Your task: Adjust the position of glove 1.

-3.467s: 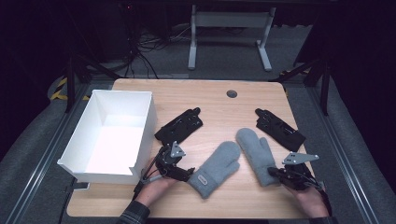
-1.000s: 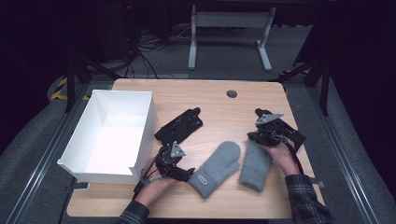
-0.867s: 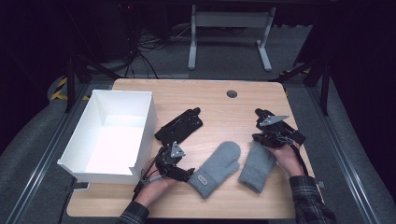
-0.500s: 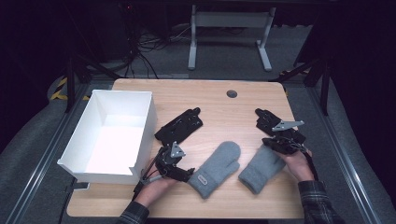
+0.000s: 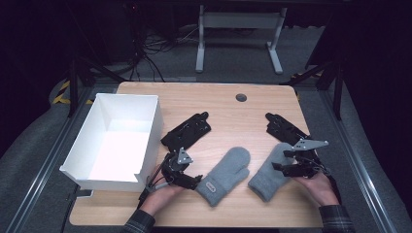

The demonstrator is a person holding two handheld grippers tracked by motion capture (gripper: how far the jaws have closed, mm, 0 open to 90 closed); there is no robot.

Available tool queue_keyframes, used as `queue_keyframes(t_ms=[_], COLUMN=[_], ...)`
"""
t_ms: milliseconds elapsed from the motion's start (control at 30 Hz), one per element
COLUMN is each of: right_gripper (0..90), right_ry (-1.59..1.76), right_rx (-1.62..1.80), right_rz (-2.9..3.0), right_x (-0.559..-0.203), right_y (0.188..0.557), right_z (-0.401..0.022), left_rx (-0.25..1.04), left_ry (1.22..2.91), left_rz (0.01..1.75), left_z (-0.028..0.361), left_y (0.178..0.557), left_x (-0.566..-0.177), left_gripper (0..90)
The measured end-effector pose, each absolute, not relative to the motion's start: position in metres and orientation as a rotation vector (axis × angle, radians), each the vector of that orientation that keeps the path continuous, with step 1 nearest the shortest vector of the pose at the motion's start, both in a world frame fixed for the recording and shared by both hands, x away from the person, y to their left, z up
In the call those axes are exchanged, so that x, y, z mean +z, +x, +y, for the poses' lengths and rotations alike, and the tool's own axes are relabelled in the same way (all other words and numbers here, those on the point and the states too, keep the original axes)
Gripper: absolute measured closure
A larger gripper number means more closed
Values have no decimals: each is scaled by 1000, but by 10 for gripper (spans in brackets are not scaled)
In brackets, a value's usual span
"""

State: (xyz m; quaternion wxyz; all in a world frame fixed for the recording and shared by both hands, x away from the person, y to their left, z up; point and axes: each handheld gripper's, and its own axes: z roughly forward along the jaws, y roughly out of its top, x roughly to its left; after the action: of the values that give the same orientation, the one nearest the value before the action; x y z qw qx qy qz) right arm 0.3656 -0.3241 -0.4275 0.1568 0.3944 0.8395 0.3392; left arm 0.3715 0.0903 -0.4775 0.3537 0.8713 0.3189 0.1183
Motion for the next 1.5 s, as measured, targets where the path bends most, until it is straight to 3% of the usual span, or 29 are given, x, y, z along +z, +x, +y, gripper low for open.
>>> queue_keyframes(t_ms=[167,333,500,533,633,733,1133,1500], right_gripper=[183,249,430,544,693,750,783,782], right_ry=[1073,1056,1051,1040,1020,1032,1098,1078], right_rx=[876,820,846,851,865,887,1075,1202], right_rz=[2464,2498,2519,2523,2518,2513,2473,2458], right_x=[-439,-444,-445,-445,-445,-445,-423,-399], right_y=[367,368,368,367,363,363,363,363], right_z=[-313,-308,-310,-310,-310,-313,-323,-308], left_rx=[305,305,307,306,307,306,306,306], left_ry=[2253,2253,2253,2252,2253,2252,2252,2252], left_rz=[825,825,825,825,825,826,826,826], left_z=[90,90,90,90,90,90,90,90], left_y=[372,371,371,371,371,371,371,371], left_x=[-478,-478,-478,-478,-478,-478,-478,-478], left_gripper=[39,39,39,39,39,39,39,38])
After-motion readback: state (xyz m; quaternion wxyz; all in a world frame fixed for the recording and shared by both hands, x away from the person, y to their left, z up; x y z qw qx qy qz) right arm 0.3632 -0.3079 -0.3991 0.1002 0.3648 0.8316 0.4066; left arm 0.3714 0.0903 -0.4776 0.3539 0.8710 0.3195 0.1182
